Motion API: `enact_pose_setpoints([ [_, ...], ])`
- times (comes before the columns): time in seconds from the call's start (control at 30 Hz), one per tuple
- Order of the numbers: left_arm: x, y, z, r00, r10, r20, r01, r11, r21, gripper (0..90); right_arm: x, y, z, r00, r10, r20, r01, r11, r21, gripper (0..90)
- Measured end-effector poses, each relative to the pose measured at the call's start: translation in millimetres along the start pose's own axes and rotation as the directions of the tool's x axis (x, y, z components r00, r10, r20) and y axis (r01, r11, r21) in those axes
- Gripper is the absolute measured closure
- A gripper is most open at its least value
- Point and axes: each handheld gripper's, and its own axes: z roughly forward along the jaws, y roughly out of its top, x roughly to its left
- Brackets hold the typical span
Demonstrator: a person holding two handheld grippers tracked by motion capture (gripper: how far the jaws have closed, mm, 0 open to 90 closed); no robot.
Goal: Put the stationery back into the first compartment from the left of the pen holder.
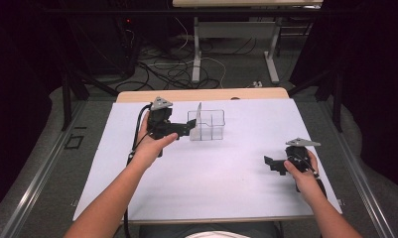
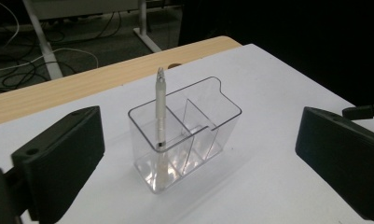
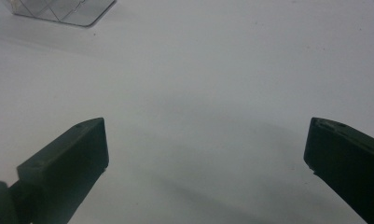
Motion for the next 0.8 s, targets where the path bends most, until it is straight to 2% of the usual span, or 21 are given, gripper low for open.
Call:
enact_pose_setpoints([
  [0.23,6.9,-17.4,-17.8,0.9997,-0.023,-0.007,0.023,0.9997,-0.002,0.1,0.6,0.2,-0.2,1.0,0.005,0.0,-0.005,1.0,0.002,0.0],
  [0.33,9.4,-27.4,-23.9,0.9996,-0.015,-0.024,0.015,0.9998,0.015,0.1,1.0,0.4,-0.8,1.0,0.009,0.0,-0.009,1.0,0.001,0.0],
  [0.47,17.5,-42.9,-31.0,0.9985,-0.024,-0.05,0.026,0.9993,0.028,0.1,1.0,0.4,-1.1,0.9999,0.011,0.003,-0.011,1.0,0.002,0.0],
  [0.57,24.7,-55.9,-35.4,0.9959,0.007,-0.09,-0.004,0.9993,0.038,0.1,1.0,0.5,-1.0,1.0,0.009,0.003,-0.009,1.0,0.001,0.0],
  [0.8,37.1,-84.3,-39.0,0.9931,0.011,-0.117,-0.002,0.9972,0.074,0.1,1.6,0.3,0.6,1.0,0.006,0.002,-0.006,1.0,0.001,0.0],
])
